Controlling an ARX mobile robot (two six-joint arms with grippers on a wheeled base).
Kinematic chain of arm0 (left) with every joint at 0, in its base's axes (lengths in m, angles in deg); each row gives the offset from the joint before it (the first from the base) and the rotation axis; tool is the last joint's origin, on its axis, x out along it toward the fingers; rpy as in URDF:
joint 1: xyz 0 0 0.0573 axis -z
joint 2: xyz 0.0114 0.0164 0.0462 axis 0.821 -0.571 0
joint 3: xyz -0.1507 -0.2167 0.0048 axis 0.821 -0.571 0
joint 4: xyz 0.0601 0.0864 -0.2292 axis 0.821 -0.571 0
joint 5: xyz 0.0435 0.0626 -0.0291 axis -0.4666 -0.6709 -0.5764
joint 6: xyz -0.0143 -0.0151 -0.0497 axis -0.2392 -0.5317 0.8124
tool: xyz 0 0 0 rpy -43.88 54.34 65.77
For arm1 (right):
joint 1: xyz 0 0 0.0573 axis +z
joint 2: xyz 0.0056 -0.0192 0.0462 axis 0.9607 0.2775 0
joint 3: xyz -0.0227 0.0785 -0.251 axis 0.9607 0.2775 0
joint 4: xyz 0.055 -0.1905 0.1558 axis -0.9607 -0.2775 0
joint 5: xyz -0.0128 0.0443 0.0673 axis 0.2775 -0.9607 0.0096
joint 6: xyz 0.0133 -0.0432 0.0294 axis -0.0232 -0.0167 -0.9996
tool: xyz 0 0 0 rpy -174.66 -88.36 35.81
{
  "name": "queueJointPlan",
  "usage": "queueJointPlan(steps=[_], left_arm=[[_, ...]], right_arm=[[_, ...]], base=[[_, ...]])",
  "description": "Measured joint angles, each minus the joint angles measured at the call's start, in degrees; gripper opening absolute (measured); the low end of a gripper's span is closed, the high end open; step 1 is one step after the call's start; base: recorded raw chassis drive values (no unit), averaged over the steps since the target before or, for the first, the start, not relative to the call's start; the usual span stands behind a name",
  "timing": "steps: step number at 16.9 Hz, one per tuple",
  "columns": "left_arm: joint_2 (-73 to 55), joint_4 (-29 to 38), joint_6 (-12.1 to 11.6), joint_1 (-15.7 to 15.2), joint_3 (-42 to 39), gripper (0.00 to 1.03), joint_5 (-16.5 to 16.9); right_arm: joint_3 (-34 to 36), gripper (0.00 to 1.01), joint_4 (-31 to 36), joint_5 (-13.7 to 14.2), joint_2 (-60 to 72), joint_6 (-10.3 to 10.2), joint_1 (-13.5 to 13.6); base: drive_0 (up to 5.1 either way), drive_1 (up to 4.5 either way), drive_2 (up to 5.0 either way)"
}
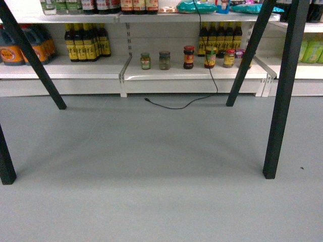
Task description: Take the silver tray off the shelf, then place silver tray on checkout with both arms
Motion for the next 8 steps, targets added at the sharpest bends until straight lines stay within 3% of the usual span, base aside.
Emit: queueJointPlan(steps=[8], left_arm=[[0.0,0.0,0.0,0.0,0.0,0.98,0.0]], right_arm=[[0.0,0.98,0.0,0.0,0.0,0.0,0.0]], base=[[0.0,0.00,0.0]])
